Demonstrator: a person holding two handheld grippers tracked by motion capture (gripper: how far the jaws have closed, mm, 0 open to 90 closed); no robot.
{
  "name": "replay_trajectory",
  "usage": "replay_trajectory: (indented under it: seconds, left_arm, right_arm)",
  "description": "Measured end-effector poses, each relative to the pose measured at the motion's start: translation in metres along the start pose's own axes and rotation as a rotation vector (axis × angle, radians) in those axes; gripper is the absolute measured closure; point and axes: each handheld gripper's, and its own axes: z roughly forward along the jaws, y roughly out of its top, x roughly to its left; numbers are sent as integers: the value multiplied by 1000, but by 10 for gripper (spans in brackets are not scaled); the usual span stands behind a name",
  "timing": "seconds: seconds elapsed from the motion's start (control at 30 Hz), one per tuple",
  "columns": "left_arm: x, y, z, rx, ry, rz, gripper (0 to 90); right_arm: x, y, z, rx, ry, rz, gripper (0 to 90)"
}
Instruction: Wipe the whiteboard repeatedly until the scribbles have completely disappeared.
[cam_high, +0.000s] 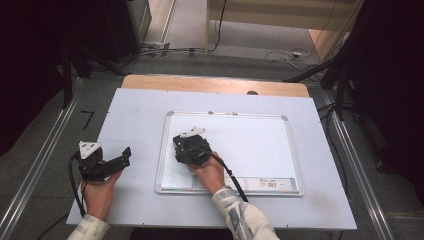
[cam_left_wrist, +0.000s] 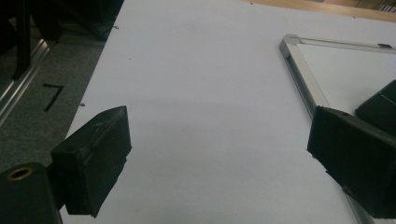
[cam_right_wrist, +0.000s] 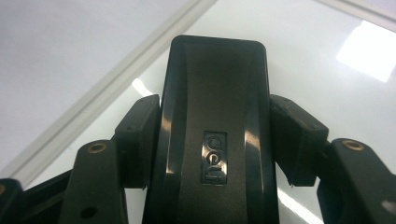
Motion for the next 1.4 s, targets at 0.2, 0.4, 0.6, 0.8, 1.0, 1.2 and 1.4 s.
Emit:
replay_trajectory:
  seconds: [0.2,0.4,0.6,0.8,1.0,1.2,1.4]
  left_arm:
    - [-1,0,0,-1,3,-1,65]
    - [-1,0,0,-3,4,-3,65]
    - [-2,0,0,2,3,3,65]
    - [-1,0,0,0,4,1,65]
    - [-2,0,0,1,5,1,65]
    - [-2,0,0,1,4,2,65]
    - [-2,0,0,0,5,1,65]
  right_arm:
    - [3,13,-22,-66,19,-11,369]
    - [0,10,-23,-57,17,-8,368]
    - [-3,9,-27,-68,22,-5,368]
    - [-5,8,-30,-70,21,1,368]
    - [-6,5,-32,-71,20,-1,368]
    - [-8,4,-34,-74,20,4,368]
    - [-10,3,-36,-76,19,6,368]
